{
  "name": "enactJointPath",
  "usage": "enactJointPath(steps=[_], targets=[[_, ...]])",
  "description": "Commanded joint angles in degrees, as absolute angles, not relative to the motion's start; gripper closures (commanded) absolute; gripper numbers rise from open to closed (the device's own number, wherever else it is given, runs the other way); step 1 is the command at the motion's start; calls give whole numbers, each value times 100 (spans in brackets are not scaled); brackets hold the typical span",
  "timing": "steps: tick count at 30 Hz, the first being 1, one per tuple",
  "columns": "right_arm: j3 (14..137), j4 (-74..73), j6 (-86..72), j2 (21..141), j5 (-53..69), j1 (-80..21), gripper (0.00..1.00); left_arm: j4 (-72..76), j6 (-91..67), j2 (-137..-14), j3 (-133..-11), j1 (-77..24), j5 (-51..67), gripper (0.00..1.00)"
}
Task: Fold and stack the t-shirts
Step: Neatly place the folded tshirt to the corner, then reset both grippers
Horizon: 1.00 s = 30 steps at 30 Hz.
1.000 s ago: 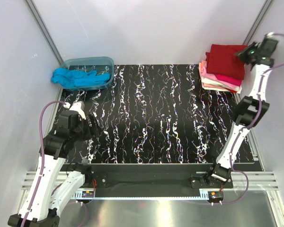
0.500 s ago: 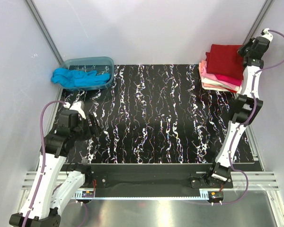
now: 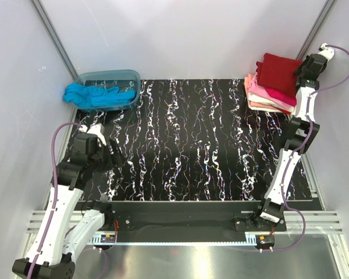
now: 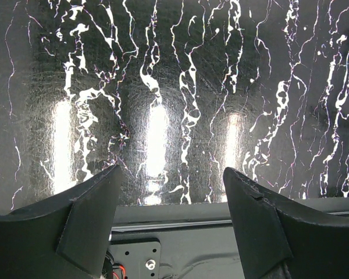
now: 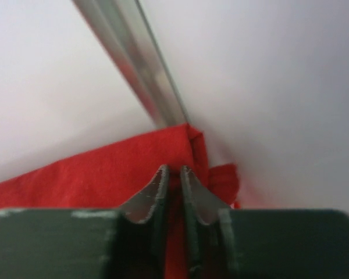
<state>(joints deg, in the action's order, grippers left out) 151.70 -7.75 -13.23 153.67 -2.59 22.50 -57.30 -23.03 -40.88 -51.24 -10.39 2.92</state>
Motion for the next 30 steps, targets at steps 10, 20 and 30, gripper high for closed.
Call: enactJointPath(steps=[10,20,30], targets=[[13774,703,-790,14204,-176,3067,26,-5476,-2285,-4219,-5106,-879,510,25],[11481,712,-1740,11553,-518,3006,17,-5440,-2259,-4184,-5089,-703,606,25],[9978,-598,-3427,9002,648,2831,7,-5414,-2259,-3877,-5089,-633,633,25]])
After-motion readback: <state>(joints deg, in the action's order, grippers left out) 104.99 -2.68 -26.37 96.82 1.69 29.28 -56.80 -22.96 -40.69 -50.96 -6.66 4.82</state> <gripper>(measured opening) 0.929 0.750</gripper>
